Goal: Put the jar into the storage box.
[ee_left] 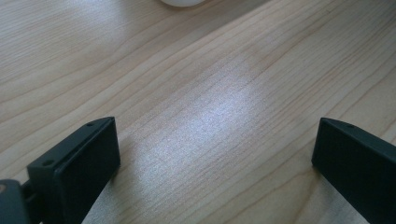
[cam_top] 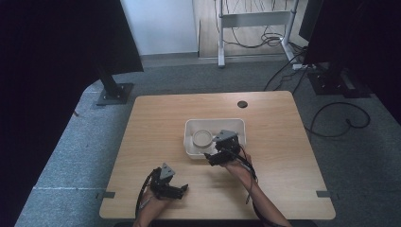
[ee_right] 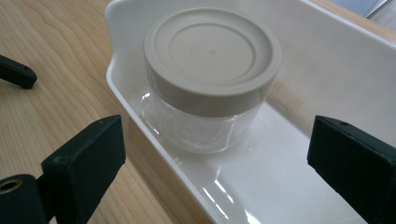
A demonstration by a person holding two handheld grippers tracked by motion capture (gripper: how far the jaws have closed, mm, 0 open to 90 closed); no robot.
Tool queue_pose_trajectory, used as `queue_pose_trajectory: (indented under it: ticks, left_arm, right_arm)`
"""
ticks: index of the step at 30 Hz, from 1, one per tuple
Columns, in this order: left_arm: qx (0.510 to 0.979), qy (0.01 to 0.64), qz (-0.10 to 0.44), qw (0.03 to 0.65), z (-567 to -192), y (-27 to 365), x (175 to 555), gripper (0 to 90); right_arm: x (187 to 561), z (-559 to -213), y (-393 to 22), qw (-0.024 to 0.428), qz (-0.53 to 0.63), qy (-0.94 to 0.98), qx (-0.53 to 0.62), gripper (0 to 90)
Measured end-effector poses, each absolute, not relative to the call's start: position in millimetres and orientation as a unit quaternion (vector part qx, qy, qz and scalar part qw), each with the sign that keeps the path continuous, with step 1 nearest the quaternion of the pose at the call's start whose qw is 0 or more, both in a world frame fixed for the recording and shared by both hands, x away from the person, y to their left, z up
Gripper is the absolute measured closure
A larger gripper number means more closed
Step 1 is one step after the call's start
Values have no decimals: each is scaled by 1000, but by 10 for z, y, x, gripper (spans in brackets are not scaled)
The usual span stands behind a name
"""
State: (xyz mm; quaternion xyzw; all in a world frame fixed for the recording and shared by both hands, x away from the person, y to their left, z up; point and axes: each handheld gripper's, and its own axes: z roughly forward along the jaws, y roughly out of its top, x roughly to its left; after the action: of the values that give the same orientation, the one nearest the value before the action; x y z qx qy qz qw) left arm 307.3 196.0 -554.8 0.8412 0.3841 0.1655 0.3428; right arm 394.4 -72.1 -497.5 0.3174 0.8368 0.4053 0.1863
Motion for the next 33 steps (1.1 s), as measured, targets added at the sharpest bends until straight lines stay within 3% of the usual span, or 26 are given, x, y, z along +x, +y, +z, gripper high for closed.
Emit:
queue_pose_trajectory:
  ticks: [33]
  left_arm:
    - [841,384,165,343,-5548,1961,3074,7]
  right_arm:
    - [3759,-5020,-1079,184,408,832,327,45]
